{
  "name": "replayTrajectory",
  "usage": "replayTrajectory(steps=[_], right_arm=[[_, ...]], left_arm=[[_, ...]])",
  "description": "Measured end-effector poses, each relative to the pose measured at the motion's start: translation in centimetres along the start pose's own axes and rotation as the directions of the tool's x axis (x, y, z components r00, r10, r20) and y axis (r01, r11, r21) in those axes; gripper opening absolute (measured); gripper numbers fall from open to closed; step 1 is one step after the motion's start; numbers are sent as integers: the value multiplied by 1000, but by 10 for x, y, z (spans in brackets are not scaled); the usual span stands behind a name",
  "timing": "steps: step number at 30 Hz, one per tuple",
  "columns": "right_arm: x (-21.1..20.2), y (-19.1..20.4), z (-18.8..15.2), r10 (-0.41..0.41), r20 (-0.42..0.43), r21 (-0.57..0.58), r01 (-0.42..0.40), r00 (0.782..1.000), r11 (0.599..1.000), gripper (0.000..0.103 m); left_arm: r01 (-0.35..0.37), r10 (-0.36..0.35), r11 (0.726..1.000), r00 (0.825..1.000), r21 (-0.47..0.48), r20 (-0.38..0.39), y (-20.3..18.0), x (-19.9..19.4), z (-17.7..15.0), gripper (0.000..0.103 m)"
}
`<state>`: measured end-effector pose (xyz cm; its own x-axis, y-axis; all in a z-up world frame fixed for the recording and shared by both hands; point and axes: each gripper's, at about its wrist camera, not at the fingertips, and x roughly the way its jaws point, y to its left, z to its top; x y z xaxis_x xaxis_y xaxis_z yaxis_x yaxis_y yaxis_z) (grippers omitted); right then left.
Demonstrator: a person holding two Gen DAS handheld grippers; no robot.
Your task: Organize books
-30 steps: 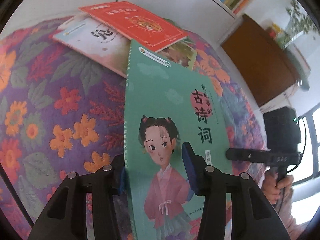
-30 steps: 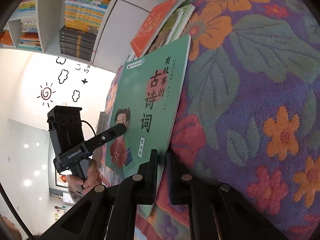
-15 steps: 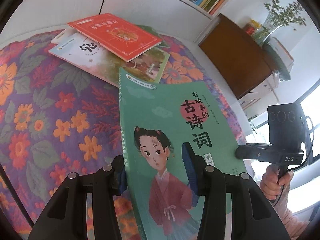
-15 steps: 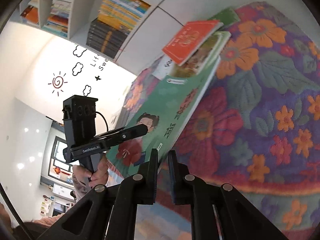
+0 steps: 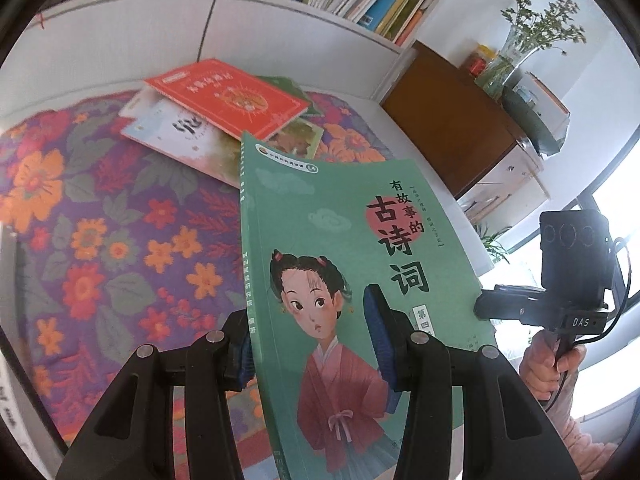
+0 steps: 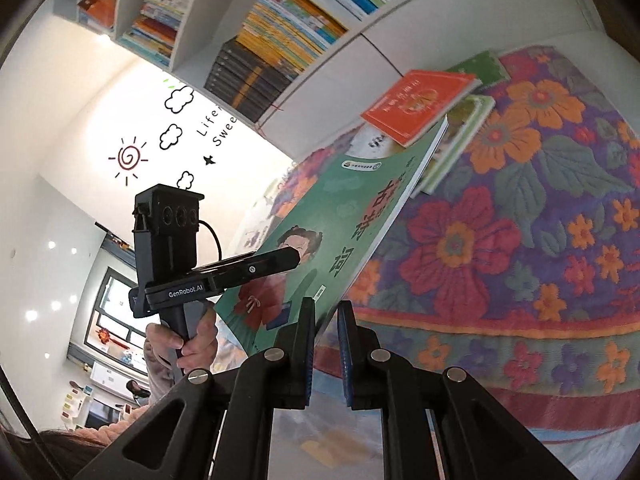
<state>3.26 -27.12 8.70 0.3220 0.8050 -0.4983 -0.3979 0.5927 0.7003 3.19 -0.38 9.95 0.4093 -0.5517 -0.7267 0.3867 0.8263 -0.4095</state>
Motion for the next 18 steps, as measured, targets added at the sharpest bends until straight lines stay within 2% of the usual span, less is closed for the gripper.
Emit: replayTrajectory(steps=[5, 11, 18], right_arm=[[15, 27, 7, 13, -4, -60, -14, 1000, 998, 10], [63, 65, 29, 69, -36, -125, -73, 997, 989, 10], [157, 109, 49, 179, -110, -138, -194, 978, 971, 10]], left_arm=[[-50, 50, 999, 998, 1, 30, 16, -34, -1, 43], [-118, 121, 992, 990, -37, 77, 60, -88, -2, 43], [-220, 231, 972, 964, -87, 133, 134, -150, -22, 43]])
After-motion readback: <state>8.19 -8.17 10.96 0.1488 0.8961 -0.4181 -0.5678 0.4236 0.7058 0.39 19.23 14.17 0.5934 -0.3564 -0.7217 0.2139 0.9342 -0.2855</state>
